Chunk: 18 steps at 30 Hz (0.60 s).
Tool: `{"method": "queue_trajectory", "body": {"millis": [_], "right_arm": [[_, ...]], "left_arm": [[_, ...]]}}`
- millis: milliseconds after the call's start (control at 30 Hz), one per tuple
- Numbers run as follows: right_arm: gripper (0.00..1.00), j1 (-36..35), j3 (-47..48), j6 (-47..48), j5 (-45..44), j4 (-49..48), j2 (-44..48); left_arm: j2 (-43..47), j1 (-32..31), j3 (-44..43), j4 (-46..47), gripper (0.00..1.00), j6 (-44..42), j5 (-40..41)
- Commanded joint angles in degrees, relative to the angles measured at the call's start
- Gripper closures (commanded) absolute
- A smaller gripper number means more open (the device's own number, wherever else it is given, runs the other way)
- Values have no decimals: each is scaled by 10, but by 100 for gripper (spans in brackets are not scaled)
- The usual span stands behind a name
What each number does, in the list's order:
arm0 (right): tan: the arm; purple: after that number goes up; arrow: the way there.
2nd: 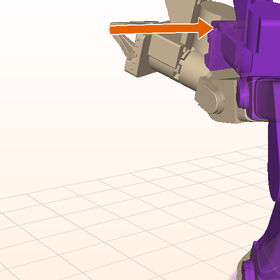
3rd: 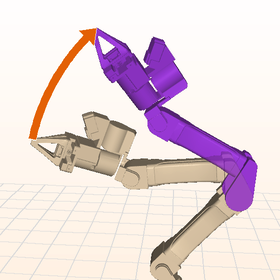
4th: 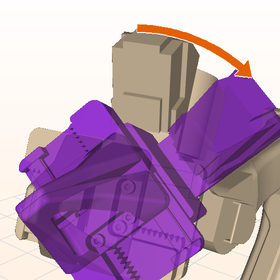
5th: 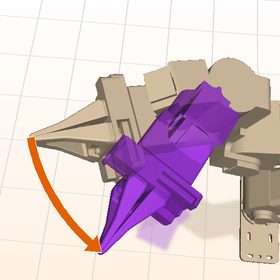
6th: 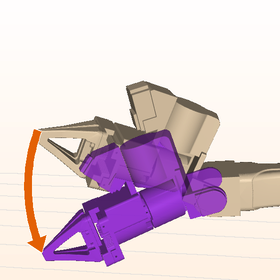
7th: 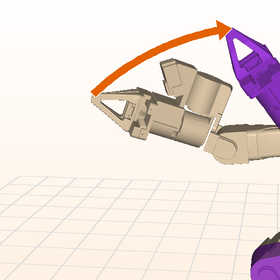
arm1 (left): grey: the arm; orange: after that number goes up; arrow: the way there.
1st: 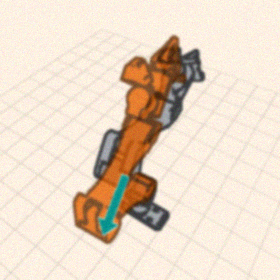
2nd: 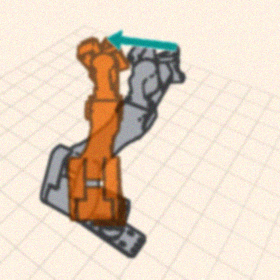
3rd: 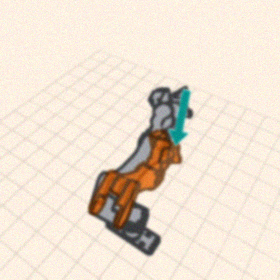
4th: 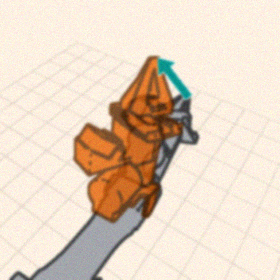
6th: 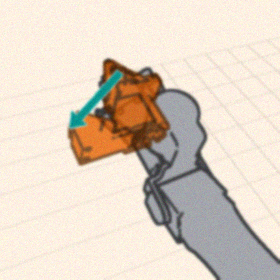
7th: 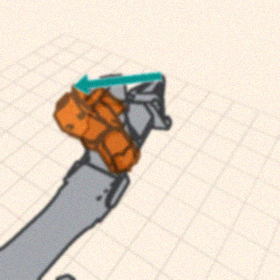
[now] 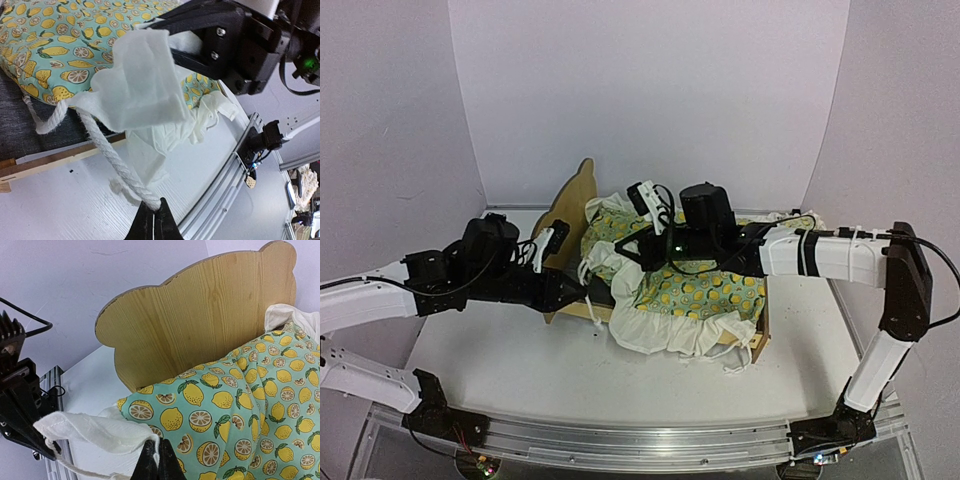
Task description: Set up the pet bed
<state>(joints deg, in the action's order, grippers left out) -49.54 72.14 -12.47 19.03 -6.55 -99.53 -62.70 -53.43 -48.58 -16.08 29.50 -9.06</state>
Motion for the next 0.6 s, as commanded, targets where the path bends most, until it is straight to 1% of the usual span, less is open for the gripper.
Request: {"method": "queue_trajectory", "body": {"millis": [0, 67, 100, 133, 167, 200, 233, 333, 400, 500, 567], "right_arm": [[100, 3, 7, -4, 20, -23, 26], [100, 2, 7, -5, 24, -23, 24], [100, 2, 7, -5, 25, -23, 24], [100, 3, 7, -5, 26, -22, 25], [100, 2, 6, -4, 28, -21, 26], [100, 2, 6, -2, 28, -19, 28], [100, 3, 4, -1, 29, -19, 29], [100, 11, 0, -1, 53, -18, 33], [100, 24, -3, -2, 87, -19, 35], [100, 48, -6, 4, 160, -18, 37], [100, 59, -10, 12, 187, -18, 40]], "left_arm": [[19, 2, -12, -27, 100, -26, -70], [15, 2, -14, -37, 100, -35, -64], [12, 2, -16, -42, 88, -42, -58], [12, 2, -18, -51, 65, -49, -43], [16, 2, -16, -53, 57, -58, -19], [23, 2, -10, -53, 54, -67, 12], [32, 2, 1, -48, 52, -76, 48], [69, 2, 55, 14, 49, -117, 124], [91, 2, 91, 79, 51, -157, 125], [115, 1, 158, 191, 53, -240, 113], [114, 2, 181, 240, 55, -286, 113]]}}
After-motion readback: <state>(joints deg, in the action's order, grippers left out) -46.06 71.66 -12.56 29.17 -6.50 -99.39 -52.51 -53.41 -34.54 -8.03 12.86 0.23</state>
